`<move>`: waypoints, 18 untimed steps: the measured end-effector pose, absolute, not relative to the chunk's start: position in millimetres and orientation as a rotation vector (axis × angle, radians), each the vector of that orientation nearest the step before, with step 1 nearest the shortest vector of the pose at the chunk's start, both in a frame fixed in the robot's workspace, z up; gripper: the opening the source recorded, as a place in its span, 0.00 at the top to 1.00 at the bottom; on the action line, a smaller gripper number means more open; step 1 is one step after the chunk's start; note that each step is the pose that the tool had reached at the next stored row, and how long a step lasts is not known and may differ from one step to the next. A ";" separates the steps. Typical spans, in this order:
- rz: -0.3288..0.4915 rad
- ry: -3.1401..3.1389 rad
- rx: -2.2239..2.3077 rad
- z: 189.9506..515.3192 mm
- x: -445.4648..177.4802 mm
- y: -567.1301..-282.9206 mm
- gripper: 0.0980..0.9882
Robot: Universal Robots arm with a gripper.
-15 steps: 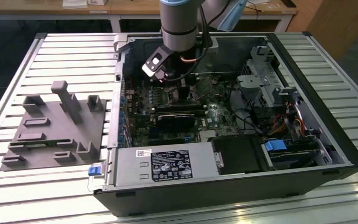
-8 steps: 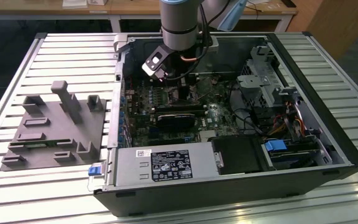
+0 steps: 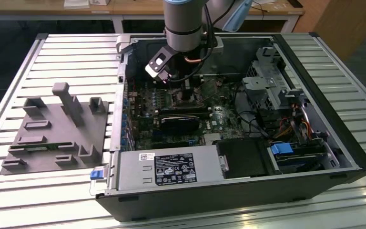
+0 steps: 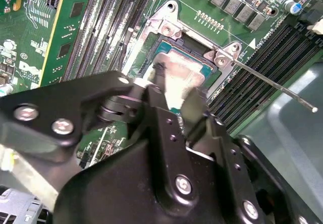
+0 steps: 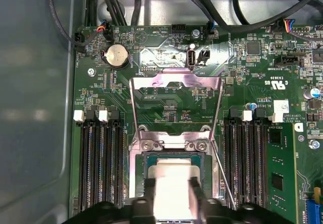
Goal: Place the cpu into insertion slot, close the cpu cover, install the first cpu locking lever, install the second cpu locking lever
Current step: 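Place the cpu into insertion slot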
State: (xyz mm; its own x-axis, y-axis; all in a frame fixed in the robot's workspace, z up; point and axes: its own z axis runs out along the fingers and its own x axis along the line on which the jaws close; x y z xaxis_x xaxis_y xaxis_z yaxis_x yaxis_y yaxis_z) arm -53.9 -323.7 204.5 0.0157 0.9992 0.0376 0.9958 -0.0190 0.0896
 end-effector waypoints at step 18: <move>0.123 2.163 2.208 204.5 -53.9 -323.8 0.99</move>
State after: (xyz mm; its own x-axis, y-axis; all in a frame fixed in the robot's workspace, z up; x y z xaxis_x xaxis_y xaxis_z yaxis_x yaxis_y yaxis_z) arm -53.9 -323.8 204.5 0.0194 0.9995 0.0231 0.9957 -0.0214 0.0898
